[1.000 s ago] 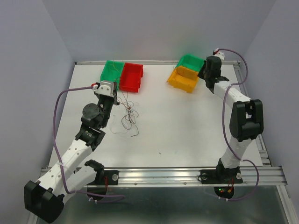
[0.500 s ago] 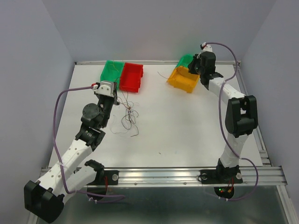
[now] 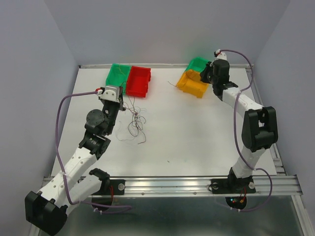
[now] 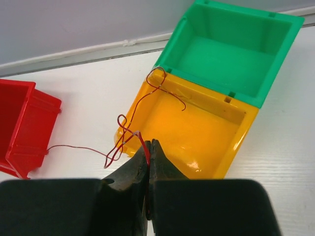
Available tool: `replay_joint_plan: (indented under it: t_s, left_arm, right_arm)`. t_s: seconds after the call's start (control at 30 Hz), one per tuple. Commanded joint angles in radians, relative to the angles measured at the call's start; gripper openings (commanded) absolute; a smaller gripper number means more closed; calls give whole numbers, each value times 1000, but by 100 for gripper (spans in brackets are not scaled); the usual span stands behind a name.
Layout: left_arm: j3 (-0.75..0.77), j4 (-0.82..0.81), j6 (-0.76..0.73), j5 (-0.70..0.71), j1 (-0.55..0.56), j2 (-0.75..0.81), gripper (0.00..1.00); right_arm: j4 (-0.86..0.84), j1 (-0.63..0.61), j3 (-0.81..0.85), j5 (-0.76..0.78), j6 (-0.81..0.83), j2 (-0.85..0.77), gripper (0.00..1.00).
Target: Untangle the cables
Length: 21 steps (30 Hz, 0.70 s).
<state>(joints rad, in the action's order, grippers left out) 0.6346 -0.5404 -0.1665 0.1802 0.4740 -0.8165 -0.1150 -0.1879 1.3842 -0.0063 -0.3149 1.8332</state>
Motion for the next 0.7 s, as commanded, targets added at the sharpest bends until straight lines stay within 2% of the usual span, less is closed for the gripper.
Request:
replay_joint_plan:
  t_s: [0.0, 0.3, 0.37, 0.53, 0.67]
  left_arm:
    - [5, -50, 4, -12, -2, 36, 1]
    - [8, -52, 4, -10, 0, 28, 1]
    - [8, -49, 4, -10, -2, 30, 1]
    - [8, -49, 4, -10, 0, 37, 1]
    - [5, -49, 5, -13, -2, 42, 1]
  right_arm:
    - [-43, -4, -40, 16, -12, -97, 1]
    - [-51, -28, -13, -116, 53, -77, 0]
    - [-49, -31, -28, -69, 27, -97, 1]
    - [-14, -31, -63, 233, -65, -141, 0]
    - [144, -31, -2, 386, -85, -109, 0]
